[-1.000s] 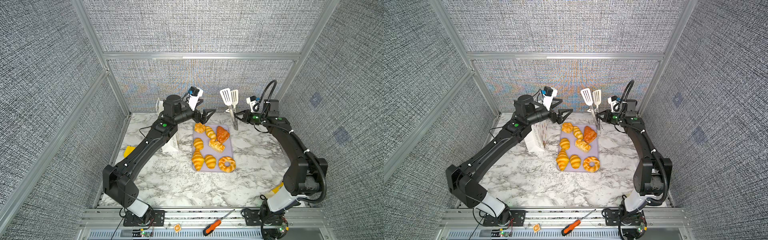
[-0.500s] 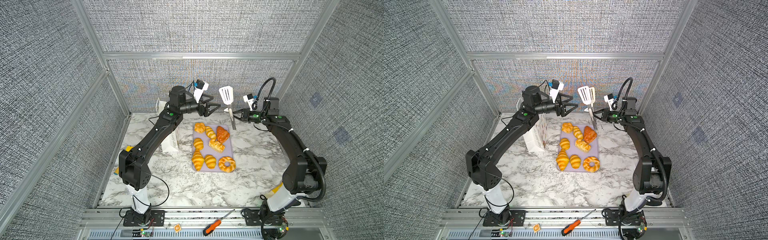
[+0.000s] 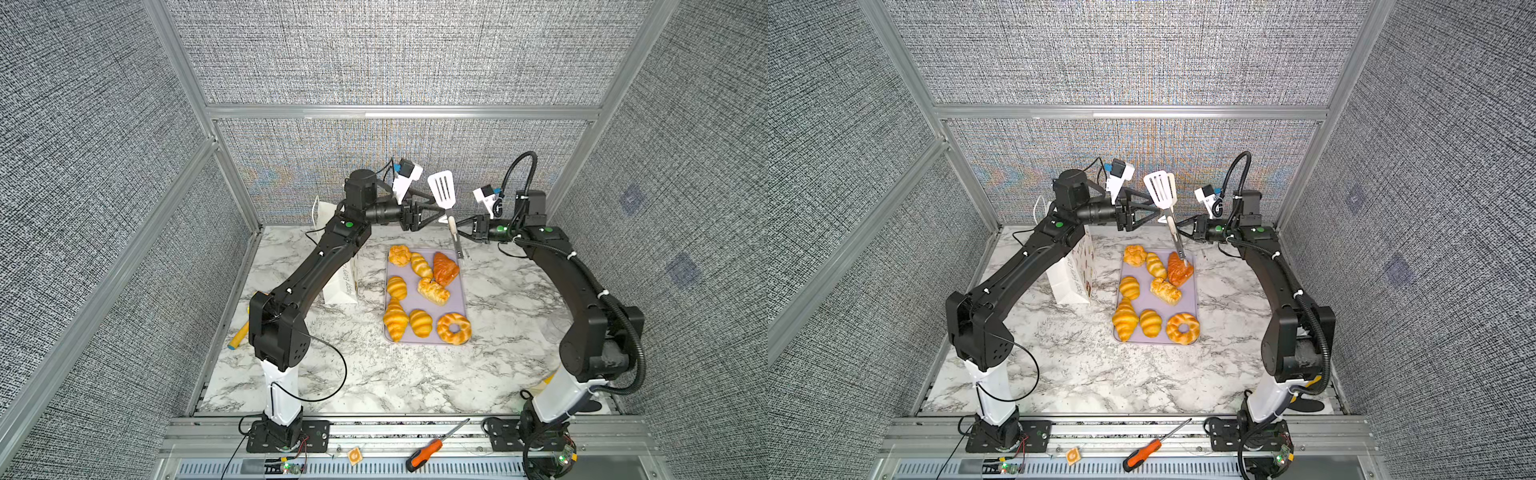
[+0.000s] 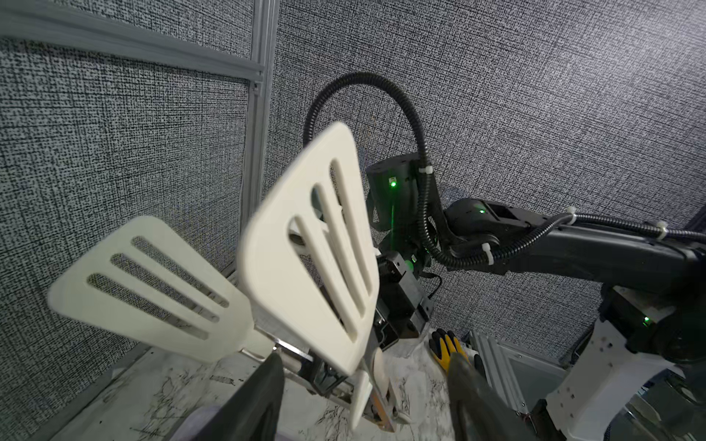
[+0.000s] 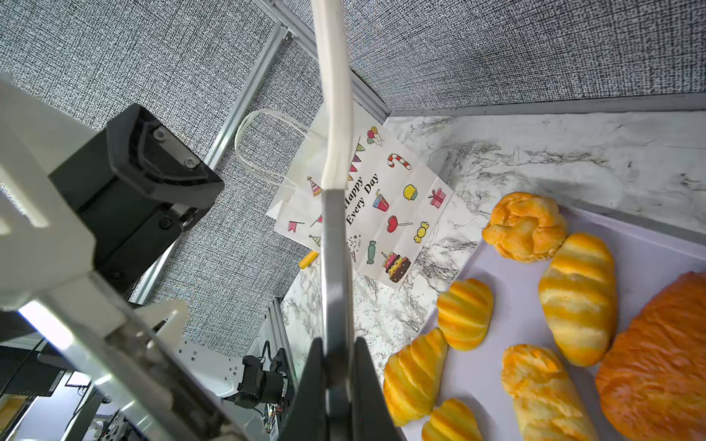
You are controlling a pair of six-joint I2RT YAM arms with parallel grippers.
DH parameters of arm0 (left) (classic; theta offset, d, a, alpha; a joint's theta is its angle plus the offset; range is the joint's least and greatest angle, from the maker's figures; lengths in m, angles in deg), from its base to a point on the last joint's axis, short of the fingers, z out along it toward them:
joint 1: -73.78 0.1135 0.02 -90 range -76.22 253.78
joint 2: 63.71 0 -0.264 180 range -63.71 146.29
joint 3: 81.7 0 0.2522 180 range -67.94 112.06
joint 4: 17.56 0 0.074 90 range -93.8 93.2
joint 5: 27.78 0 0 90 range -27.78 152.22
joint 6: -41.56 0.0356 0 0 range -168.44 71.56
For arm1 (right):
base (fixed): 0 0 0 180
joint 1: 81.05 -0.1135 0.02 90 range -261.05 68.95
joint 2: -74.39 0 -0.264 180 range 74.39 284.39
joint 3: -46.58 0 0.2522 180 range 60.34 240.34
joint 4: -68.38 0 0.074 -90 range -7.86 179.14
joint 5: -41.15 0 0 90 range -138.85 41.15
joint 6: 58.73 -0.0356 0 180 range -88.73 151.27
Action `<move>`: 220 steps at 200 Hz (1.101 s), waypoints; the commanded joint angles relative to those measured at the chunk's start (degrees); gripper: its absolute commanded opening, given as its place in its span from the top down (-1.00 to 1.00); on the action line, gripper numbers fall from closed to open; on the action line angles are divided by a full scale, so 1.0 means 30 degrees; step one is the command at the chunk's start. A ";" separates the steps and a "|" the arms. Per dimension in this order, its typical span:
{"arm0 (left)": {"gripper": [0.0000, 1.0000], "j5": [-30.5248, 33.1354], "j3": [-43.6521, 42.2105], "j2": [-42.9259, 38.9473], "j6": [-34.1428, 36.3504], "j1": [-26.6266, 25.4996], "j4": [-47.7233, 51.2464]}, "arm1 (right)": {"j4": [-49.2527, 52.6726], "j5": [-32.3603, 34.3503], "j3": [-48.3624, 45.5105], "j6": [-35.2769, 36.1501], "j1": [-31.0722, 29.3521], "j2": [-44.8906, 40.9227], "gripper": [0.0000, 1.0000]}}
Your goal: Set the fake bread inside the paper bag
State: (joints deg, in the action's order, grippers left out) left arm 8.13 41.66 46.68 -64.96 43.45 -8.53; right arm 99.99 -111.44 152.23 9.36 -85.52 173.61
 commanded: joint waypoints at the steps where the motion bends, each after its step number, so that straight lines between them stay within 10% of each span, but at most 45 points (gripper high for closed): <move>1: -0.32 -0.0628 0.0182 0.0195 -0.0250 0.0001 -0.1013 | -0.0245 -0.0671 0.0374 -0.0044 -0.0240 0.0098 1.00; 220: 0.47 -0.2109 0.1398 0.1085 -0.1892 0.0001 -0.2283 | 0.0284 -0.0728 0.1739 0.0023 -0.1110 0.0700 1.00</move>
State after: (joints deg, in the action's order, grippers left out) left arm 3.17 45.40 49.85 -69.87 43.43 -12.92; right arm 101.28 -112.29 156.67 9.40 -88.80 175.97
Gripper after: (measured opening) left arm 0.282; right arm 0.082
